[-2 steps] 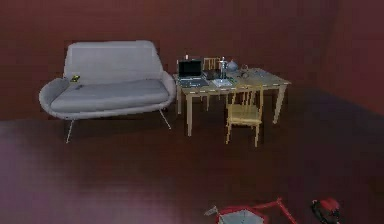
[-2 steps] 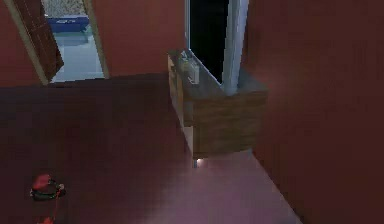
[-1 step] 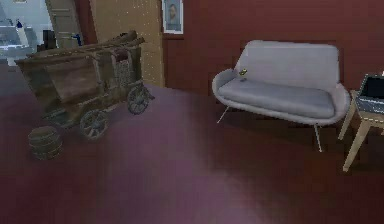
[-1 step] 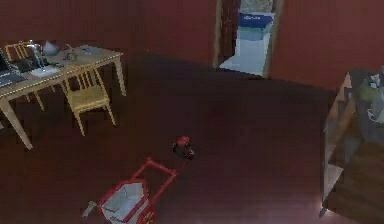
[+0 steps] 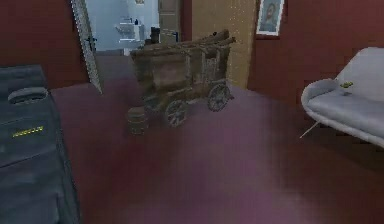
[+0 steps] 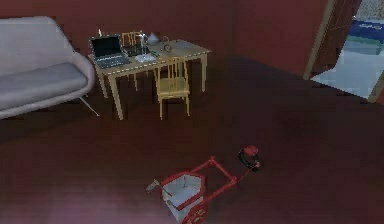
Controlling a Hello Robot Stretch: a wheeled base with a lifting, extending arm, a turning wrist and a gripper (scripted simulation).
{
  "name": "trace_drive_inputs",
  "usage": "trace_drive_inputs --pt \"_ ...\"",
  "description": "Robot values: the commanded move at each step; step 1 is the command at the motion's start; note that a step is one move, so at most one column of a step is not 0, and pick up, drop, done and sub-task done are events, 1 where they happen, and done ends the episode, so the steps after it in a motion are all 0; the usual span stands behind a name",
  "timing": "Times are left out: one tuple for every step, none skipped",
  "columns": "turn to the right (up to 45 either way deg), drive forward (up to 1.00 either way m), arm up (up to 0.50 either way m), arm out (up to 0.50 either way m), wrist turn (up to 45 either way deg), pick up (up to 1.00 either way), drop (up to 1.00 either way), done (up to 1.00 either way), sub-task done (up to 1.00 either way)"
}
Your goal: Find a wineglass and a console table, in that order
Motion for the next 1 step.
trace_drive_inputs --pt "0.0 0.55 0.0 0.0 0.0 0.0 0.0 0.0 0.0"
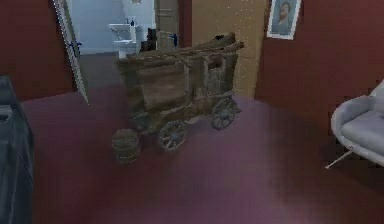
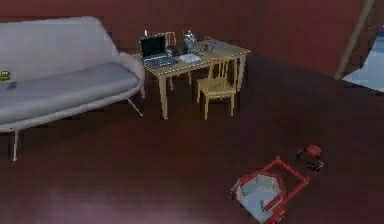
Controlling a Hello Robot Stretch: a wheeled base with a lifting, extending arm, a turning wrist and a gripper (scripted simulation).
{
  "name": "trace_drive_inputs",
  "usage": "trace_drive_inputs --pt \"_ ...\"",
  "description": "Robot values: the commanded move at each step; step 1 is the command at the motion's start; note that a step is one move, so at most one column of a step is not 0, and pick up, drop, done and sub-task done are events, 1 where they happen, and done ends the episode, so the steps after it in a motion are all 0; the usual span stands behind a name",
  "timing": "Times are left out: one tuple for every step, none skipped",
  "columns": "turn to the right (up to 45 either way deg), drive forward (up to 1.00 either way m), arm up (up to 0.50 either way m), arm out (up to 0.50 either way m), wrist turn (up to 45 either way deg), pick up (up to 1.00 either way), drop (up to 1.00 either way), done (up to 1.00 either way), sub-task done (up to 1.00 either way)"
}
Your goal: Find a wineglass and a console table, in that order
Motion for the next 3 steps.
trace_drive_inputs --pt "-33.0 0.0 0.0 0.0 0.0 0.0 0.0 0.0 0.0" --pt "0.0 1.0 0.0 0.0 0.0 0.0 0.0 0.0 0.0" --pt "-3.0 0.0 0.0 0.0 0.0 0.0 0.0 0.0 0.0"
